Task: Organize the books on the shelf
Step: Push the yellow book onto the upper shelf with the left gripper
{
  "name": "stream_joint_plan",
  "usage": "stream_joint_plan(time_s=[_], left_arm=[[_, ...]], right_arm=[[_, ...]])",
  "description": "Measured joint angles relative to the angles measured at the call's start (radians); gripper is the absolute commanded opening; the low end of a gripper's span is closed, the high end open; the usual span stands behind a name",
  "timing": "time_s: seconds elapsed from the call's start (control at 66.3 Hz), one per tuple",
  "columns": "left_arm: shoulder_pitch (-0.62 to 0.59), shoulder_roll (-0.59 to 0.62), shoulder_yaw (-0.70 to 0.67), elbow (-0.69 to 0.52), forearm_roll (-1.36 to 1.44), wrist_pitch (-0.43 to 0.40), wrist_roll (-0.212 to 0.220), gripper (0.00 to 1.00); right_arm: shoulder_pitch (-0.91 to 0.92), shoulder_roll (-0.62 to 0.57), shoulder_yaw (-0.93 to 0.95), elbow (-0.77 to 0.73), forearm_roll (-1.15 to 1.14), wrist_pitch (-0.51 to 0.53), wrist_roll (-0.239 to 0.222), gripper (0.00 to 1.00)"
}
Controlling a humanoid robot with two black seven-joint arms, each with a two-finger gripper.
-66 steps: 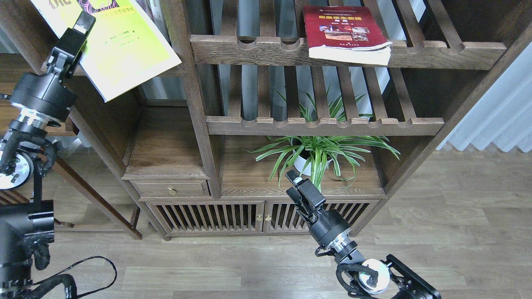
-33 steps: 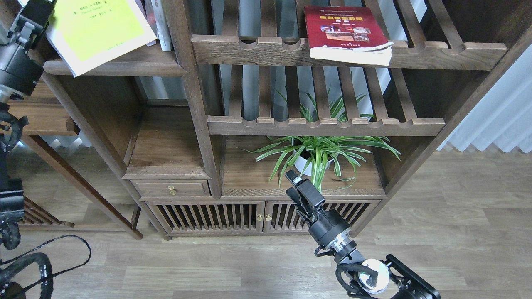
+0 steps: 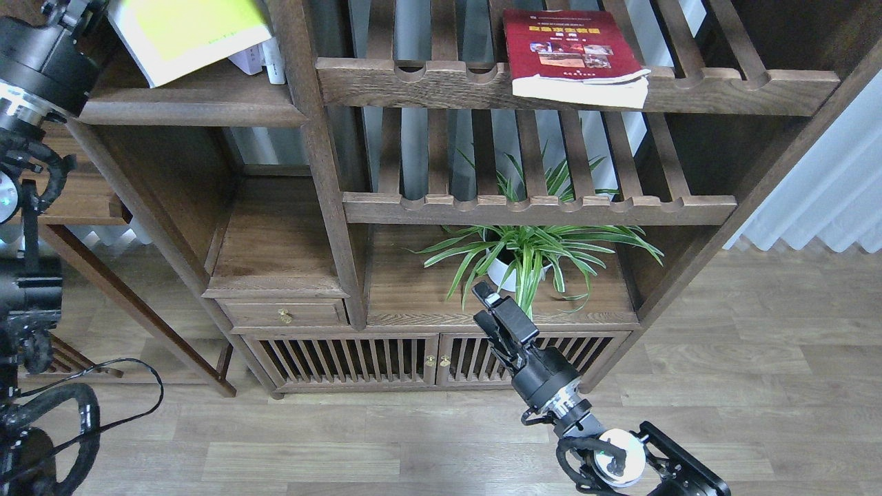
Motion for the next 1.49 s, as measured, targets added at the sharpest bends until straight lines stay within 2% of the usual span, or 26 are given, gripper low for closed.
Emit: stream_joint_plan(time_s=[0.332, 0.603, 0.92, 1.041, 1.282, 1.493], left_arm=[[0.004, 0.082, 0.016, 0.032, -0.001, 0.0, 0.026, 0.0], [-0.006, 0.113, 0.017, 0.039, 0.004, 0.0, 0.027, 0.0], [-0.086, 0.117, 0.044, 0.142, 0.077, 0.0, 0.023, 0.0], [-0.131, 0.111, 0.065, 0.2, 0.086, 0.0, 0.01, 0.0], [-0.216, 0.097, 0.111, 0.269, 0.093, 0.0, -0.053, 0.0], [-0.286, 0.098, 0.133, 0.339, 0.102, 0.014, -0.055, 0.0]], right_arm=[[0.0, 0.0, 0.003, 0.001, 0.0, 0.0, -0.001, 0.99], [0.001, 0.0, 0.0, 0.001, 0.0, 0.0, -0.005, 0.99], [0.013, 0.0, -0.002, 0.004, -0.004, 0.0, -0.006, 0.99], [0.015, 0.0, -0.002, 0.004, -0.004, 0.0, -0.006, 0.99], [0.015, 0.0, -0.002, 0.005, -0.002, 0.0, -0.005, 0.99], [0.014, 0.0, -0.001, 0.006, -0.001, 0.0, -0.003, 0.99]])
